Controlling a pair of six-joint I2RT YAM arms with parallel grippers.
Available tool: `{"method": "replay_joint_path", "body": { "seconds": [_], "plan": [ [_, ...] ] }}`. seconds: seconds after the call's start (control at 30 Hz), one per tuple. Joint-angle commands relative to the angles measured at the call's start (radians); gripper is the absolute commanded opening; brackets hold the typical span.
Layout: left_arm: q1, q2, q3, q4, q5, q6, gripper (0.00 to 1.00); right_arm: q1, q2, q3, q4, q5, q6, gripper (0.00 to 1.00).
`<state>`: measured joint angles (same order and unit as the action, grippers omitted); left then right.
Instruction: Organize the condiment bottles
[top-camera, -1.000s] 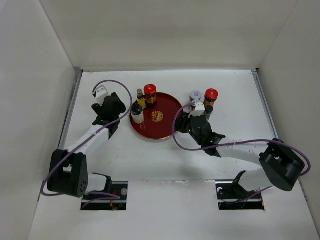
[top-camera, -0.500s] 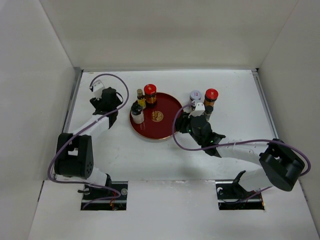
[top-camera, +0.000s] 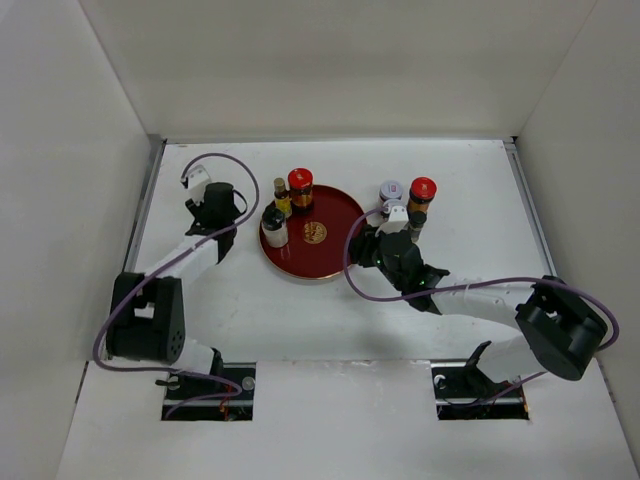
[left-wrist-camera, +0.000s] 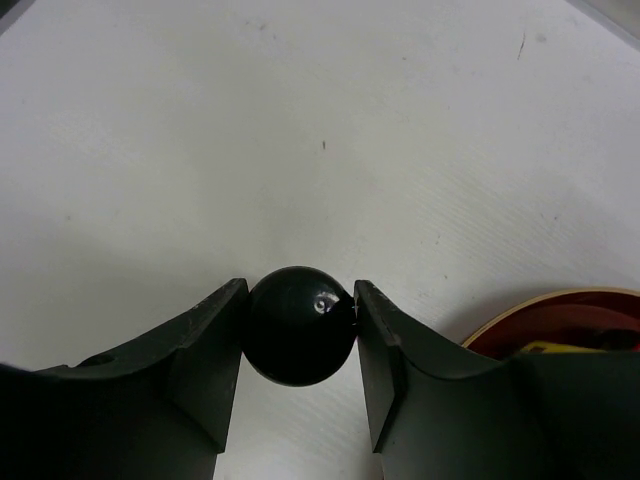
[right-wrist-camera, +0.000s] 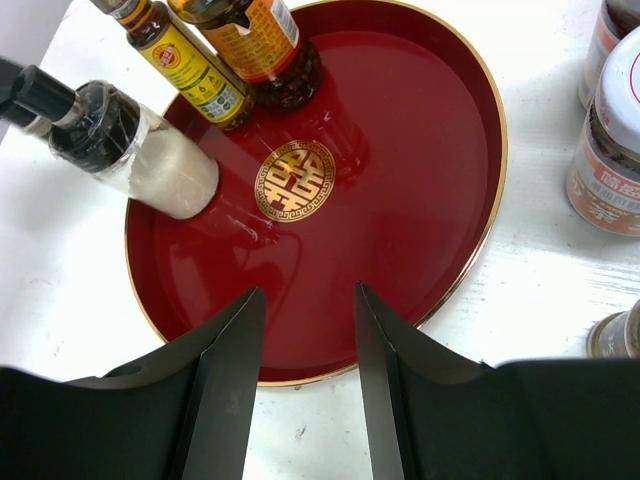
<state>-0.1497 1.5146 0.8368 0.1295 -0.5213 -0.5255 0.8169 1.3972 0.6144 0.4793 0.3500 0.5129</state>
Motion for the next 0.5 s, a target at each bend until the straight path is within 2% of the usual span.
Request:
{"method": "replay_joint_path", "body": {
  "seconds": [0.0,0.3,0.47],
  "plan": [
    [-0.024,-0.174,-0.065,0.019,-0.04,-0.005,0.27,-0.003,-0.004,0.035,0.039,-0.013,-0.001,0.48],
    [-0.21,-0.553,-0.162,-0.289,-0.042,-0.007,0.27,-0.003,-0.003,0.038,0.036,-0.013,-0.001,0.48],
    [-0.346,-0.594,-0.151,-0.366,-0.037,-0.053,0.27,-0.003,-0.006,0.035,0.039,-0.008,-0.002,0.47]
  ]
}}
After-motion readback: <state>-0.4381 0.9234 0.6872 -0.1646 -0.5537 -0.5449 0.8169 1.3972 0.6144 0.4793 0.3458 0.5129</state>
